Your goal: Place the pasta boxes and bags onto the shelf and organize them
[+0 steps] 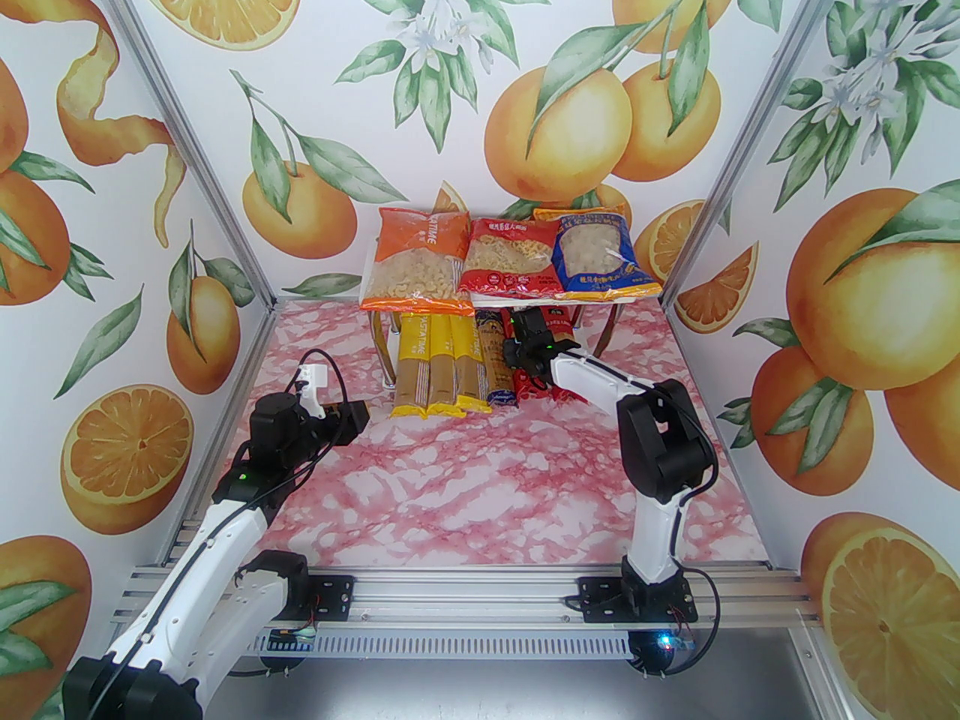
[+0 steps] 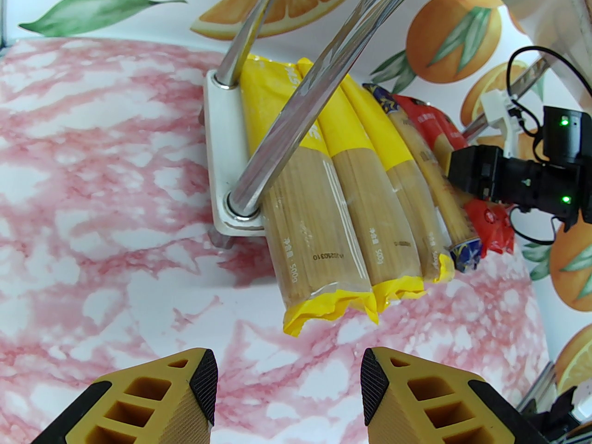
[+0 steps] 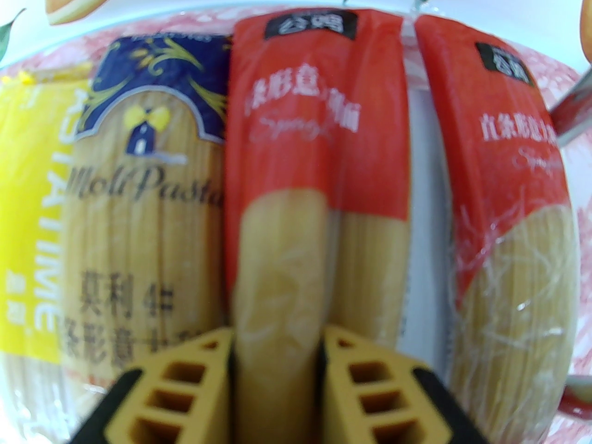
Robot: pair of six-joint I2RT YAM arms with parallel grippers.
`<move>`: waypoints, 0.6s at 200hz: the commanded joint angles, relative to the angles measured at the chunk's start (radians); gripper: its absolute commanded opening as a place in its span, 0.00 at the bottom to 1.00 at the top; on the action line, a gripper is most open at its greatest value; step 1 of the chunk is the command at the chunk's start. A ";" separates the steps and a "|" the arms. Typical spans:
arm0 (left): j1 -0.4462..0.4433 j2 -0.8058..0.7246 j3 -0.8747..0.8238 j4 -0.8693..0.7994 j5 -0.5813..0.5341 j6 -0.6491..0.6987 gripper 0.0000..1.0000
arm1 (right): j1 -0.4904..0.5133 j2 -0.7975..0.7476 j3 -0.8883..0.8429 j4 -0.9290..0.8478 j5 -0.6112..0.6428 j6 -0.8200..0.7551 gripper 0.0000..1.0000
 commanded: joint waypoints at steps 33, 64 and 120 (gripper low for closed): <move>0.007 0.019 -0.010 0.033 0.036 0.002 0.57 | -0.067 0.013 -0.102 -0.184 -0.034 0.030 0.32; 0.005 0.040 -0.011 0.055 0.066 -0.015 0.57 | -0.088 0.012 -0.108 -0.181 -0.040 0.014 0.33; -0.012 0.052 -0.015 0.073 0.082 -0.029 0.56 | -0.089 0.009 -0.073 -0.193 -0.054 0.006 0.48</move>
